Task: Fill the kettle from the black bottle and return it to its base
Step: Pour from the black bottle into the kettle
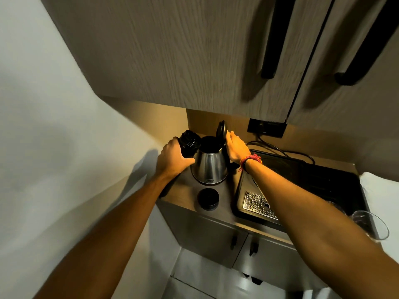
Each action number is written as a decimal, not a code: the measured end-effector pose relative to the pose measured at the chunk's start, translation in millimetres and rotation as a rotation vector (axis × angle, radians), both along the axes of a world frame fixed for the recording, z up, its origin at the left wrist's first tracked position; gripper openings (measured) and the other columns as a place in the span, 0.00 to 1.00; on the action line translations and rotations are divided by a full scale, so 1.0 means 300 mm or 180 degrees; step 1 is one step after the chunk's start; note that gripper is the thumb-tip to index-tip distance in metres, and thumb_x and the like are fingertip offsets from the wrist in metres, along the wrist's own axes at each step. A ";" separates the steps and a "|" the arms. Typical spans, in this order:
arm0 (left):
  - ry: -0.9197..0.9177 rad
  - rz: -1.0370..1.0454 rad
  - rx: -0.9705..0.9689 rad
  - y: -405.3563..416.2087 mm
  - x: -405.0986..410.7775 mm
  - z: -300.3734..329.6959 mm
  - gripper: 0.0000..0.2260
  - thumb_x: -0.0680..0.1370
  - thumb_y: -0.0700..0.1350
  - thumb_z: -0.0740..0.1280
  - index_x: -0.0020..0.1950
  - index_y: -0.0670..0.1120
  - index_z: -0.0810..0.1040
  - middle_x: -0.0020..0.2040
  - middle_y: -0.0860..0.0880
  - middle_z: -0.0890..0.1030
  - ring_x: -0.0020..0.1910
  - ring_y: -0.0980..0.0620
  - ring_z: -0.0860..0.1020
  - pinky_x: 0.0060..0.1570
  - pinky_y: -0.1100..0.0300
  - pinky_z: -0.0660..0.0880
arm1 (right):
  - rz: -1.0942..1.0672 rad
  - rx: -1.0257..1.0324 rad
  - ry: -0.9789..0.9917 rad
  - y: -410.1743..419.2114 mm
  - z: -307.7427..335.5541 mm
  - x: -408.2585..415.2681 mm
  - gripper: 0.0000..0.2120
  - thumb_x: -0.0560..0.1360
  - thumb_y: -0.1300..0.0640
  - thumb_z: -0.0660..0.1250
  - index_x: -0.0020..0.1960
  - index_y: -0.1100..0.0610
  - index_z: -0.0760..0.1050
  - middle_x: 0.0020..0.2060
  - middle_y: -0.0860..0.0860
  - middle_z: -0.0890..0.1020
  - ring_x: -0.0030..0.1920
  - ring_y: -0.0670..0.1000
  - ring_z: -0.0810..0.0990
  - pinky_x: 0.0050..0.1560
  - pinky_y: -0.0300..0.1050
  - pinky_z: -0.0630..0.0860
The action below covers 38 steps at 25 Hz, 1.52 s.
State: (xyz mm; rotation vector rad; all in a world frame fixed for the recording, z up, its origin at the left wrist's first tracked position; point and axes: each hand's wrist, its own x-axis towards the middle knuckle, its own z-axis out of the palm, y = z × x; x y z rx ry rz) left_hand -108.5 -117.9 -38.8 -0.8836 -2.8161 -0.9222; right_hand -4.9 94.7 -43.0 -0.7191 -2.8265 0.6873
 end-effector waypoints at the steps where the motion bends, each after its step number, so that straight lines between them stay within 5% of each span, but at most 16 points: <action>1: 0.0076 -0.0059 -0.0257 0.012 -0.008 0.025 0.31 0.61 0.55 0.77 0.59 0.44 0.72 0.52 0.44 0.80 0.49 0.43 0.79 0.44 0.52 0.78 | -0.0039 -0.0052 0.0011 0.001 0.000 0.002 0.27 0.81 0.54 0.52 0.78 0.59 0.53 0.69 0.66 0.69 0.65 0.69 0.72 0.65 0.60 0.70; 6: 0.0424 -0.0084 -0.1229 0.051 -0.031 0.110 0.33 0.62 0.60 0.77 0.58 0.43 0.72 0.53 0.43 0.81 0.51 0.41 0.80 0.45 0.51 0.78 | -0.0117 -0.0128 0.0025 -0.004 0.003 0.008 0.29 0.81 0.55 0.53 0.79 0.60 0.50 0.69 0.66 0.69 0.66 0.68 0.71 0.68 0.62 0.69; 13: 0.0641 -0.0242 -0.1889 0.070 -0.022 0.143 0.34 0.60 0.59 0.78 0.58 0.44 0.73 0.50 0.44 0.80 0.48 0.42 0.80 0.40 0.54 0.72 | -0.0245 -0.0284 -0.0026 -0.012 0.012 0.014 0.24 0.83 0.49 0.48 0.74 0.60 0.63 0.63 0.61 0.72 0.64 0.64 0.71 0.66 0.59 0.70; 18: 0.0606 -0.0270 -0.2036 0.087 -0.017 0.157 0.33 0.60 0.59 0.78 0.58 0.44 0.72 0.45 0.47 0.74 0.42 0.46 0.74 0.40 0.54 0.71 | -0.0196 -0.0191 -0.0013 -0.011 0.018 0.027 0.23 0.83 0.51 0.49 0.74 0.60 0.61 0.62 0.62 0.71 0.61 0.63 0.71 0.61 0.59 0.73; 22: 0.0560 -0.0320 -0.2158 0.101 -0.010 0.163 0.33 0.61 0.58 0.78 0.59 0.44 0.72 0.45 0.47 0.74 0.46 0.44 0.79 0.42 0.54 0.74 | -0.0242 -0.0284 -0.0036 -0.004 0.021 0.022 0.24 0.83 0.48 0.46 0.69 0.61 0.68 0.61 0.61 0.72 0.62 0.62 0.70 0.62 0.58 0.72; 38: 0.0524 -0.0376 -0.2279 0.117 0.009 0.197 0.30 0.62 0.54 0.78 0.59 0.44 0.71 0.46 0.47 0.74 0.44 0.45 0.76 0.43 0.53 0.76 | -0.0161 -0.0258 0.0031 0.004 0.017 0.025 0.25 0.83 0.47 0.45 0.72 0.60 0.67 0.63 0.60 0.72 0.64 0.62 0.70 0.63 0.57 0.71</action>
